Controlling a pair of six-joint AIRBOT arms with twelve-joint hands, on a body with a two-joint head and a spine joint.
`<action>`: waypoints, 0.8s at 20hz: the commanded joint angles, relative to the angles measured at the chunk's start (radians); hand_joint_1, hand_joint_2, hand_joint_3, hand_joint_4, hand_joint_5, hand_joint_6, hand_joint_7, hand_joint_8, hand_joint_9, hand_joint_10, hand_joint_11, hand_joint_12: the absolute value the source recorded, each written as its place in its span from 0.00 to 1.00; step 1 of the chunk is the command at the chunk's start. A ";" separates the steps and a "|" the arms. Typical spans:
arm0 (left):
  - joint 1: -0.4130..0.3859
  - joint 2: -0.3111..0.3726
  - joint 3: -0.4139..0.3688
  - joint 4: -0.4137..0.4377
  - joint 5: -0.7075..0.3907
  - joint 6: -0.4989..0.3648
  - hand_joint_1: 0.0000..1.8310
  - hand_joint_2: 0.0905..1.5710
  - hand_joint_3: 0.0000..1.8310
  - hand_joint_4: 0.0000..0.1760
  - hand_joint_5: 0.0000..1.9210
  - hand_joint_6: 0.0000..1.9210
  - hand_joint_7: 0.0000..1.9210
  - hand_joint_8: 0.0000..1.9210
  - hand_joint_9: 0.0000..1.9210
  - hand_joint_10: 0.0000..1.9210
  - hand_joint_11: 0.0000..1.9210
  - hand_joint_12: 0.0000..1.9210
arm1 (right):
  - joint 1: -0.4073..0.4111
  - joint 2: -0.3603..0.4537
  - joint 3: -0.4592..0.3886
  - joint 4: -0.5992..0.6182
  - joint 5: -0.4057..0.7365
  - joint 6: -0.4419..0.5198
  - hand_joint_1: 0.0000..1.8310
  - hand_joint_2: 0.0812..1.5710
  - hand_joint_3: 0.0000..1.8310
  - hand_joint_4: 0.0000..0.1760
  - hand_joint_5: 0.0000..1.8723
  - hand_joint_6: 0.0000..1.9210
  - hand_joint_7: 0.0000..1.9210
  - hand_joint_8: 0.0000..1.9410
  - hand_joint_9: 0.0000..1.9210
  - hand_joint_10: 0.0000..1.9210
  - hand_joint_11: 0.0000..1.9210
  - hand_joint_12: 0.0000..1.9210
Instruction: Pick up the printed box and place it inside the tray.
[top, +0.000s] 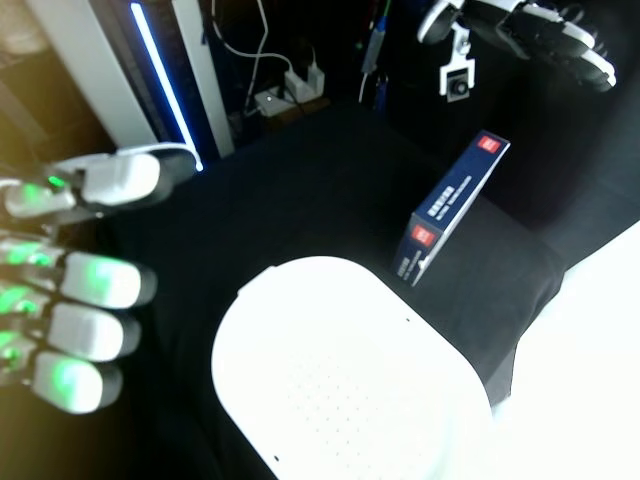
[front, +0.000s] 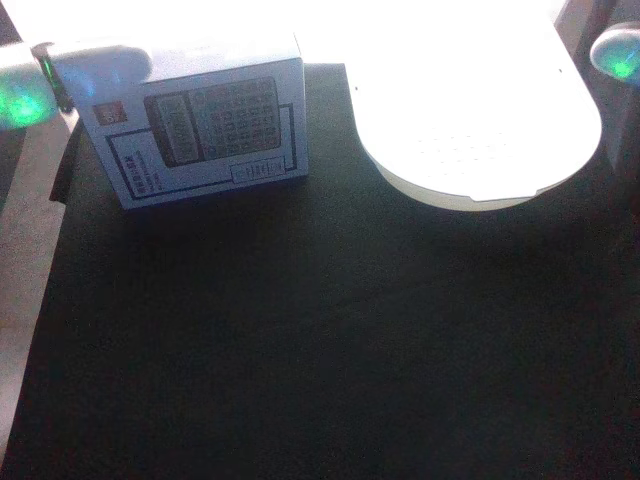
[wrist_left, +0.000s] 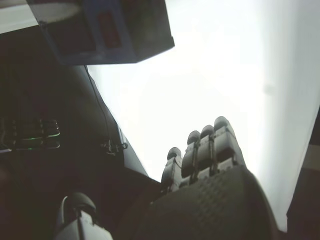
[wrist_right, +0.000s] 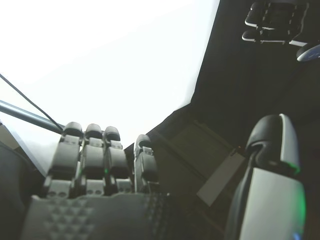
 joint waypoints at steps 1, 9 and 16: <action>-0.017 -0.005 0.009 0.008 -0.101 -0.009 0.26 0.45 0.02 0.74 0.04 0.00 0.06 0.00 0.04 0.01 0.00 0.15 | 0.016 0.002 0.006 0.015 0.113 0.005 0.27 0.42 0.01 1.00 0.02 0.00 0.10 0.00 0.09 0.01 0.00 0.17; -0.077 -0.057 0.077 0.033 0.080 -0.014 0.26 0.49 0.00 1.00 0.02 0.00 0.05 0.00 0.05 0.00 0.00 0.08 | 0.016 -0.009 0.011 0.010 0.113 0.005 0.27 0.43 0.00 1.00 0.02 0.00 0.11 0.00 0.10 0.00 0.00 0.33; -0.083 -0.097 0.140 0.006 0.194 -0.037 0.32 0.43 0.00 0.70 0.01 0.00 0.07 0.00 0.05 0.00 0.00 0.06 | 0.016 -0.010 0.011 0.010 0.113 0.005 0.28 0.43 0.00 1.00 0.03 0.00 0.11 0.00 0.10 0.00 0.00 0.37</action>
